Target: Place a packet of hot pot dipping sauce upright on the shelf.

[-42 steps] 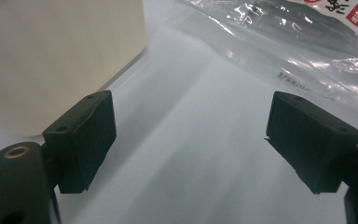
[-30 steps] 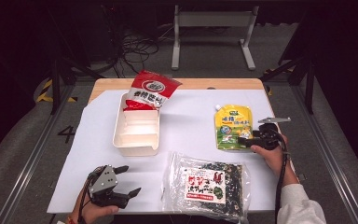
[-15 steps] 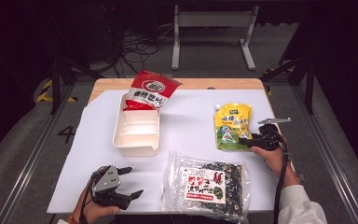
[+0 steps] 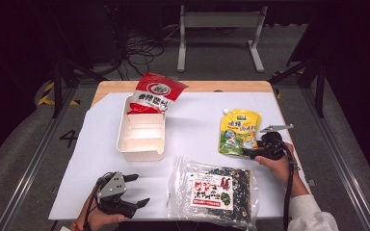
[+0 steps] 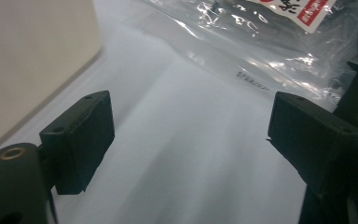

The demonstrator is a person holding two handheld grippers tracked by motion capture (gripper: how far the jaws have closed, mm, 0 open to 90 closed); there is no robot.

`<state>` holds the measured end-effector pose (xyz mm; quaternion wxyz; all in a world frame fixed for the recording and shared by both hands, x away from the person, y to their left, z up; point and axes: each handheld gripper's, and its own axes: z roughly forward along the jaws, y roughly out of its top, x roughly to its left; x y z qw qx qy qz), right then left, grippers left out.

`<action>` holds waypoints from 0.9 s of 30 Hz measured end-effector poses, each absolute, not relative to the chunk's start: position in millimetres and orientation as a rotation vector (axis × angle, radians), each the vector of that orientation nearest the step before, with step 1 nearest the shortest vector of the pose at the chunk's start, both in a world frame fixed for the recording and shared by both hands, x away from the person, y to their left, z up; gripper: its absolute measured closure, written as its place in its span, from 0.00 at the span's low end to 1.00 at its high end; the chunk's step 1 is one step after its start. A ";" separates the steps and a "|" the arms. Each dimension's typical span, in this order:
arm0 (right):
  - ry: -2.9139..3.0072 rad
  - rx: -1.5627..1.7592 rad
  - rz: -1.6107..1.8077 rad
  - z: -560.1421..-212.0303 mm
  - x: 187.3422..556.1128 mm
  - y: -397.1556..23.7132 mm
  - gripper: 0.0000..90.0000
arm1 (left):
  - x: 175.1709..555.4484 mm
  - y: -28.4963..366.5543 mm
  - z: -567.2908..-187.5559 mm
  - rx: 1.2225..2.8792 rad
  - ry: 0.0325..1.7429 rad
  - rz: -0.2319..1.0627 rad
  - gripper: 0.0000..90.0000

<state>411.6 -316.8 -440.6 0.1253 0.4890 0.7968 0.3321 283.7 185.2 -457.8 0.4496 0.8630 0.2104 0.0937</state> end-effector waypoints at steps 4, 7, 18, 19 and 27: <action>2.296 1.408 0.998 -432.3 399.1 -323.9 0.41 | 275.0 170.8 -459.0 2.167 0.491 0.170 0.17; 2.296 1.343 1.053 -419.8 383.5 -328.4 0.59 | 271.0 155.9 -463.6 2.223 0.452 0.105 0.17; 2.469 1.135 1.052 -419.5 322.1 -320.1 0.81 | 275.7 125.3 -470.1 2.291 0.384 0.016 0.20; 2.496 1.115 1.062 -420.0 316.8 -319.6 0.84 | 276.5 123.1 -469.5 2.297 0.371 0.014 0.21; 2.554 1.124 1.077 -422.3 290.9 -328.3 0.75 | 284.8 111.0 -468.3 2.316 0.379 0.057 0.26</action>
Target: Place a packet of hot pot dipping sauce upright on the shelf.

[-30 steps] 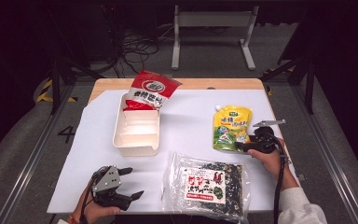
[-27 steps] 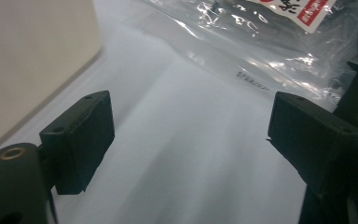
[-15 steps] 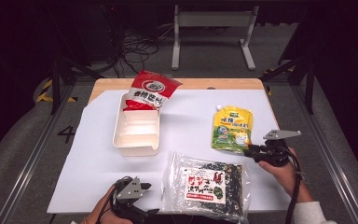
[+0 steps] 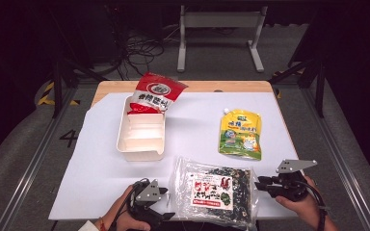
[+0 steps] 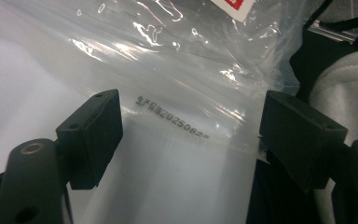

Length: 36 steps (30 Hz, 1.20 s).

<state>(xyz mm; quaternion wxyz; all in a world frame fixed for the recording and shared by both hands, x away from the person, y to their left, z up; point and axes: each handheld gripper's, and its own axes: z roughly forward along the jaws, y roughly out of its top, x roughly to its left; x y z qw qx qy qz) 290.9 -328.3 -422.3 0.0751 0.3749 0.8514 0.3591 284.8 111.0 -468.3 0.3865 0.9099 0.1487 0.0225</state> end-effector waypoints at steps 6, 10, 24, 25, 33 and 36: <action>2.654 1.153 1.014 -433.3 288.1 -325.6 0.71 | 291.7 111.2 -467.0 2.310 0.436 0.109 0.40; 2.743 1.121 1.042 -440.0 287.7 -318.6 0.74 | 294.8 111.1 -466.0 2.319 0.435 0.135 0.50; 2.790 1.084 1.172 -445.1 289.1 -312.1 0.93 | 316.6 109.9 -465.5 2.288 0.453 0.101 0.92; 2.783 1.080 1.172 -444.8 288.5 -311.4 0.94 | 317.2 109.2 -465.5 2.284 0.458 0.095 0.92; 2.753 1.071 1.189 -444.1 287.6 -305.3 0.95 | 327.2 104.7 -464.6 2.271 0.467 0.084 0.92; 2.745 1.068 1.197 -443.9 287.6 -302.7 0.96 | 329.9 102.3 -464.4 2.275 0.460 0.095 0.95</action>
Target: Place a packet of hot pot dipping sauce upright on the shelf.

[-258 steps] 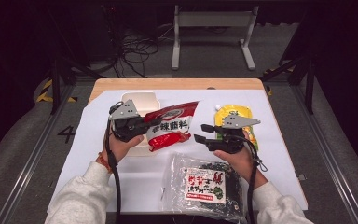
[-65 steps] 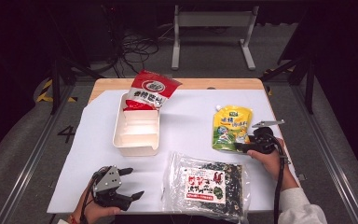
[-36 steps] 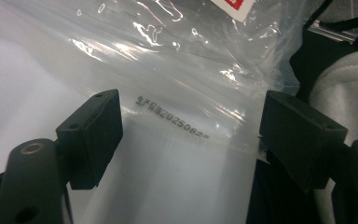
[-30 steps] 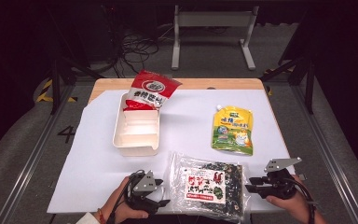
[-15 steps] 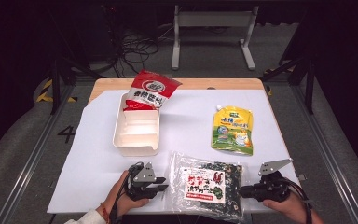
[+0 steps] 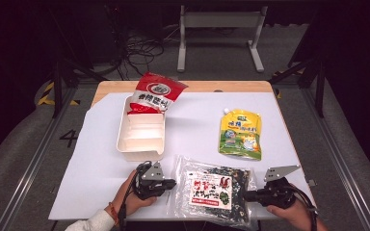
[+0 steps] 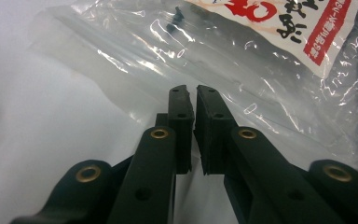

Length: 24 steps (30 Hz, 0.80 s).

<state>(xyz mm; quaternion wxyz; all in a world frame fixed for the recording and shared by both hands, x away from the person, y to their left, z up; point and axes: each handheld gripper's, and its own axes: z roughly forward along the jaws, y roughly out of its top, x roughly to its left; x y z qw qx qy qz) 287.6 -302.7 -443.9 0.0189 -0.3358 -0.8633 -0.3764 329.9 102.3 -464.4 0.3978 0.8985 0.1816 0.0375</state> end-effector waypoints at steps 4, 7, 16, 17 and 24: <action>-2.717 -1.036 -1.154 -441.9 285.7 -301.0 0.96 | 332.8 105.8 -461.3 2.256 0.472 0.103 0.93; -2.756 -1.039 -1.143 -438.6 282.0 -300.4 0.95 | 326.2 111.7 -458.0 2.243 0.467 0.115 0.91; -2.753 -1.053 -1.139 -440.3 276.3 -302.6 0.97 | 282.8 129.2 -450.5 2.240 0.412 0.110 0.77; -2.747 -1.043 -1.139 -440.9 276.2 -302.2 1.00 | 279.2 131.7 -449.9 2.238 0.424 0.104 0.74; -2.721 -1.033 -1.128 -444.8 276.1 -301.0 1.00 | 267.1 143.9 -457.1 2.245 0.467 0.000 0.62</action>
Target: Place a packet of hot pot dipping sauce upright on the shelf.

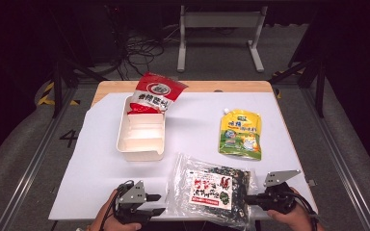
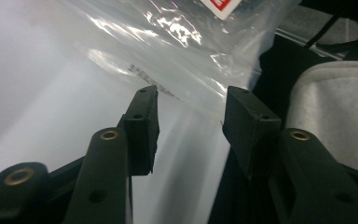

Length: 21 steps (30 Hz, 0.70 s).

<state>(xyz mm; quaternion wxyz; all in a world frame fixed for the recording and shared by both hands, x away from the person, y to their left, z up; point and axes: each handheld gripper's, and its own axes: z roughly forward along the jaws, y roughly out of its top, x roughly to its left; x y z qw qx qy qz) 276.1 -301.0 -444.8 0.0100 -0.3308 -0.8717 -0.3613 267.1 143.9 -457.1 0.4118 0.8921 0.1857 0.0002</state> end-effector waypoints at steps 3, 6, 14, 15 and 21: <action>-2.701 -1.041 -1.137 -446.7 276.9 -301.3 1.00 | 267.1 137.3 -463.2 2.284 0.452 -0.034 0.64; -2.670 -1.048 -1.158 -449.5 277.8 -301.4 1.00 | 270.3 131.9 -465.5 2.287 0.453 -0.052 0.64; -2.650 -1.062 -1.187 -451.9 277.0 -297.4 1.00 | 278.7 122.7 -466.0 2.252 0.470 -0.051 0.62; -2.649 -1.062 -1.189 -452.0 277.1 -296.5 1.00 | 280.8 120.4 -466.0 2.243 0.471 -0.055 0.60; -2.662 -1.062 -1.182 -451.4 278.4 -289.5 1.00 | 300.1 107.7 -466.1 2.162 0.523 -0.118 0.49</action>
